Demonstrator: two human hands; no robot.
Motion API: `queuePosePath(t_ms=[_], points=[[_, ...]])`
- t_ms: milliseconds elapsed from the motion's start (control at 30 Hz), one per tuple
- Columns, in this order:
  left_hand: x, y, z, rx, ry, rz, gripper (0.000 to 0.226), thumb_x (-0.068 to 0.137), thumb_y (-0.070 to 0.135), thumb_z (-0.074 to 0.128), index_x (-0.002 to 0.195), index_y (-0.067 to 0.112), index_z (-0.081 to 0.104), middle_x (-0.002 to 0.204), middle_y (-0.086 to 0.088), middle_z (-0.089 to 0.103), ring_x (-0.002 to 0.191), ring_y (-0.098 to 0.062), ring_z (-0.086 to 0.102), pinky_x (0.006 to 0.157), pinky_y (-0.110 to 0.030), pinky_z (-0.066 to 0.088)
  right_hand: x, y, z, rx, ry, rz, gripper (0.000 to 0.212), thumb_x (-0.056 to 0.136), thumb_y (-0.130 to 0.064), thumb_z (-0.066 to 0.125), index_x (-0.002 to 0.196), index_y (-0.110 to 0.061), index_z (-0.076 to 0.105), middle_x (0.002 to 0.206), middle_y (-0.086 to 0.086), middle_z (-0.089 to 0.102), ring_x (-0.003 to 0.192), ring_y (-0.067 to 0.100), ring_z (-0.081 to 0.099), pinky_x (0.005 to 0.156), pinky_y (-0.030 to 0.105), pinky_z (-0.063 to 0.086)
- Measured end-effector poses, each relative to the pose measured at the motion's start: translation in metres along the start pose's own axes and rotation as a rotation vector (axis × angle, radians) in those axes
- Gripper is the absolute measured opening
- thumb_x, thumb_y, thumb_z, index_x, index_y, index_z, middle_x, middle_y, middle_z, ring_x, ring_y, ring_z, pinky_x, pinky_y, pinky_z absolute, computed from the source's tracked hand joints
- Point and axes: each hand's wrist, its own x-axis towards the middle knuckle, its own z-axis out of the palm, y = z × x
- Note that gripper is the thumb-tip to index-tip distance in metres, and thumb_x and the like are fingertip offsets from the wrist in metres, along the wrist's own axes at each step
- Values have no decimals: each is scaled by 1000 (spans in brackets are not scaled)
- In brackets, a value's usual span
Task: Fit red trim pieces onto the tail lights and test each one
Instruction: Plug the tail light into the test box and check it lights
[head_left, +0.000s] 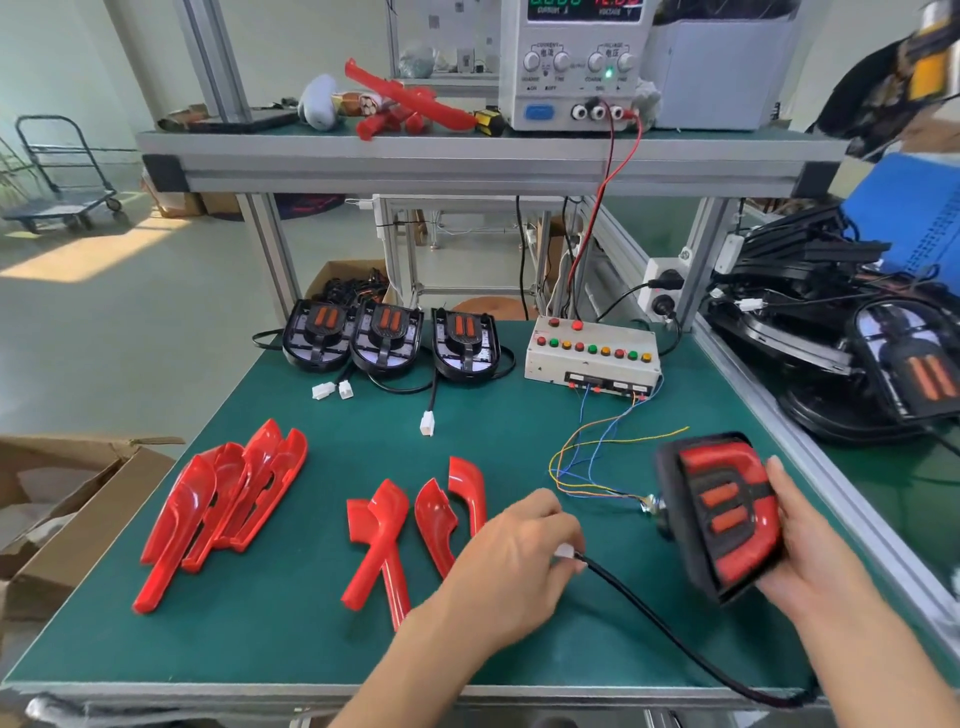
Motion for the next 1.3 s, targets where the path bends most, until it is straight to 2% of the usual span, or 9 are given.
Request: queuePosePath(t_ms=[133,300,400,667,900,1067,1133,1233,1300], points=[[22,2,13,179,-68,108,13,95,23,63,102,14,70,155,1,41,130,-25,42,103,-42,41,5,-5,2,133,160,-23,46,104,-46,48,120,-10,70,98,16,79,82,29,78,57,51,63],[54,4,29,363,-222,65,20,99,24,59,113,12,66,159,-5,33,123,-32,43,101,-45,42,0,-5,6,-21,242,0,52,97,-49,58,136,-15,63,128,21,69,120,40,65,105,64,45],[58,0,32,388,-254,0,23,100,25,58,119,12,62,133,-8,47,116,-33,48,99,-46,45,-5,-8,7,-92,295,-19,53,93,-50,64,134,-17,65,126,17,71,118,36,66,107,61,46],[51,-17,7,485,-240,-51,25,99,31,58,119,20,66,131,-6,39,111,-31,47,99,-43,46,0,-12,3,-370,537,-191,41,87,-45,78,78,-11,57,51,2,69,50,22,70,75,44,58],[50,-27,2,442,-222,-107,24,98,30,59,118,20,66,130,-6,38,112,-31,49,98,-42,46,12,-3,18,-501,565,-167,47,92,-53,69,79,-10,56,75,12,69,71,28,66,90,50,57],[48,-36,0,361,-212,-134,20,97,28,62,114,19,67,134,-6,34,122,-30,47,104,-41,43,11,1,18,-1043,546,-225,63,94,-64,53,105,-3,62,101,17,66,87,33,63,88,49,54],[48,-38,-1,338,-215,-125,20,96,28,63,113,19,68,136,-6,34,125,-30,47,107,-41,41,7,6,16,-1315,597,-251,72,95,-65,49,129,-1,58,125,25,59,112,41,56,97,51,46],[47,-40,-1,324,-191,-92,21,96,28,63,114,20,69,143,-7,33,131,-29,43,110,-38,38,-5,16,25,-1469,693,-603,63,98,-51,53,140,-4,55,135,26,51,127,43,42,106,54,36],[45,-40,-1,317,-171,-72,20,96,28,63,114,20,69,146,-6,33,134,-29,42,111,-37,37,-20,26,41,-1403,496,-957,40,100,-35,55,122,-5,68,118,18,62,113,38,54,100,47,41]])
